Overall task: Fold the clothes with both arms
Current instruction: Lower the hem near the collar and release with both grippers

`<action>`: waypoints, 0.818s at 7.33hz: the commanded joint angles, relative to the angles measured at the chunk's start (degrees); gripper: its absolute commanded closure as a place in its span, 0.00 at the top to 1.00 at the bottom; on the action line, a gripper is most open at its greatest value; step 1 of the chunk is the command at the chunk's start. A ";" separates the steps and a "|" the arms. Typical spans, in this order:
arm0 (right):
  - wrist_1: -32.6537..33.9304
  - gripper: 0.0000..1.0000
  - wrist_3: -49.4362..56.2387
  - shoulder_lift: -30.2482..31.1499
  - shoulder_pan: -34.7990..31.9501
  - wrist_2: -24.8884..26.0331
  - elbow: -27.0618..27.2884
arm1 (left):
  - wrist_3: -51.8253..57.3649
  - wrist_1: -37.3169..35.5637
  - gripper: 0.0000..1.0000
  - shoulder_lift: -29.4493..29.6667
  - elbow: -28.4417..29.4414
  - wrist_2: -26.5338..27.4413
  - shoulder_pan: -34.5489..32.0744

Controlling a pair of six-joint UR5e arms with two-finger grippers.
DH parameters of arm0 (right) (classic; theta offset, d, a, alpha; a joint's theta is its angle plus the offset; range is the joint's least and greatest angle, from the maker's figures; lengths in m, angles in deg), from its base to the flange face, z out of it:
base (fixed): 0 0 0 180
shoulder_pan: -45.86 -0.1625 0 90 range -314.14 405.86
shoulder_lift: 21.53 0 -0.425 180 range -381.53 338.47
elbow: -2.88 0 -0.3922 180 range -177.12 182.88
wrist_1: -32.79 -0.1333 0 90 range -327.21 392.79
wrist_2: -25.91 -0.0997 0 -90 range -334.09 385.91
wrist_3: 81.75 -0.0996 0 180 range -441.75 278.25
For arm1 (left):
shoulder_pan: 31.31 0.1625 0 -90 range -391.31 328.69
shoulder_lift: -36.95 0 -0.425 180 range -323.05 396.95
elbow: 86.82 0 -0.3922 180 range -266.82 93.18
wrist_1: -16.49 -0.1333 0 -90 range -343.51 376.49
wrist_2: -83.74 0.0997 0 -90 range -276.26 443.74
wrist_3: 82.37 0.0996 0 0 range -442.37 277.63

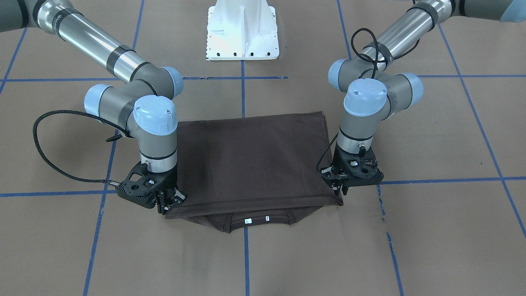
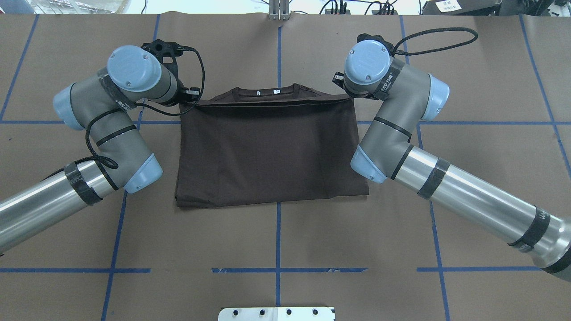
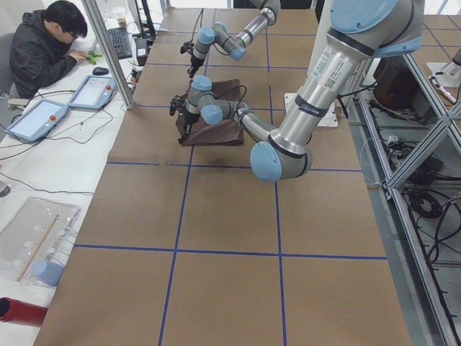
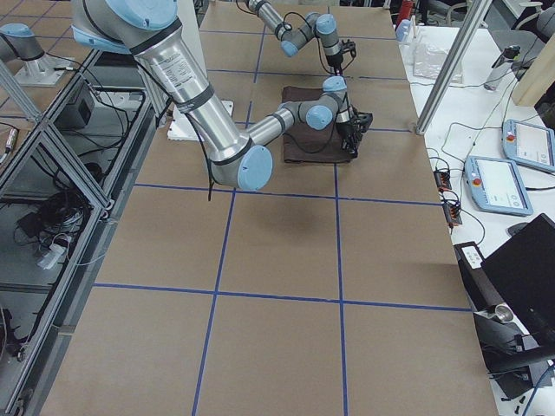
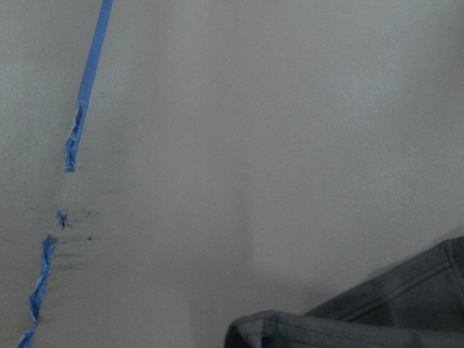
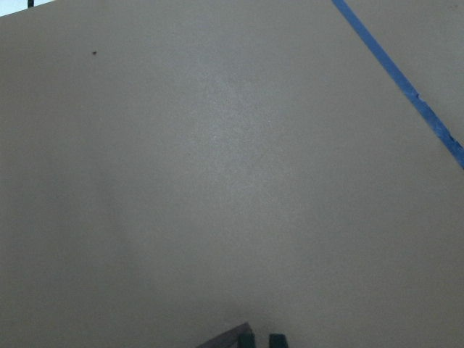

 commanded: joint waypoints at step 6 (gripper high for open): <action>-4.73 1.00 11.63 5.74 -1.11 -5.45 8.22 | -5.39 4.45 1.00 -16.65 -21.16 -0.03 9.82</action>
